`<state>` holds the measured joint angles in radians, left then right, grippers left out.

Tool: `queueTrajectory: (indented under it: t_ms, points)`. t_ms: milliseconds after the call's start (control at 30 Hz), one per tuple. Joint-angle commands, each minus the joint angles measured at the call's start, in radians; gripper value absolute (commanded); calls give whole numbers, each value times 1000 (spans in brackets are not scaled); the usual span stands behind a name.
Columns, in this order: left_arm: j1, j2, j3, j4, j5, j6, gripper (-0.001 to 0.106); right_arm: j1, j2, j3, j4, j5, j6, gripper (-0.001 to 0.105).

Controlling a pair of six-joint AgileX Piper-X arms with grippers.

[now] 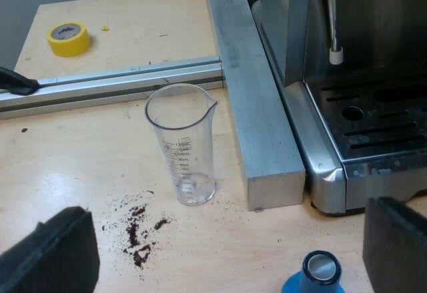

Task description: Place mug into machine

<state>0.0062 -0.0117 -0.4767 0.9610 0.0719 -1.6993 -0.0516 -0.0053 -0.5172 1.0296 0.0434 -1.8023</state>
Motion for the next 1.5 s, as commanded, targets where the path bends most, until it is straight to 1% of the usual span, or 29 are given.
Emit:
queueTrajectory:
  t_ms: [33, 100, 600, 667, 733, 800, 867, 933, 967, 1033, 1067, 1133, 1167, 1233, 1333, 1367, 1433, 1500]
  points:
    - [2, -139, 2, -17, 22, -1, 81, 0, -46, -8, -7, -4, -4, 62]
    - [2, -139, 2, -17, 36, -1, 81, 0, -46, -8, -7, -4, -4, 62]
    - [2, -139, 2, -17, 41, -4, 81, 0, -46, -8, -7, -4, -2, 62]
    - [2, -139, 2, -17, 70, -8, 81, 0, -46, -8, -7, -4, 8, 62]
    - [0, -130, -3, -17, 122, -9, 81, 0, -43, -8, -21, -4, 6, 62]
    - [-10, -118, -13, -17, 139, -11, 81, 0, -41, -8, -29, -4, 6, 62]
    - [-35, -99, -25, -21, 151, -10, 81, 0, -42, -8, -31, -29, -5, 62]
    - [-74, -77, -36, -28, 174, -10, 81, 0, -42, -8, -27, -89, -21, 62]
    - [-87, -72, -38, -31, 184, -10, 81, 0, -42, -8, -28, -99, -21, 62]
    - [-132, -56, -38, -45, 248, -8, 81, 0, -42, -8, -28, -142, -21, 62]
    - [-144, -52, -38, -49, 257, -7, 81, 0, -42, -8, -28, -147, -21, 62]
    - [-193, -35, -38, -75, 319, -2, 81, 0, -30, -8, -29, -192, -21, 62]
    - [-205, -30, -38, -80, 335, -2, 81, 2, -21, -8, -31, -213, -21, 62]
    - [-250, -12, -38, -102, 390, -2, 81, 21, 11, -8, -32, -245, -21, 62]
    - [-296, 11, -33, -114, 426, -2, 81, 35, 28, -8, -35, -245, -21, 62]
    - [-317, 21, -25, -124, 435, -2, 81, 73, 68, -8, -55, -245, -53, 62]
    - [-345, 32, 2, -160, 452, -2, 81, 103, 98, -8, -86, -241, -81, 62]
    - [-365, 41, 32, -196, 462, -2, 81, 123, 122, -8, -123, -227, -88, 62]
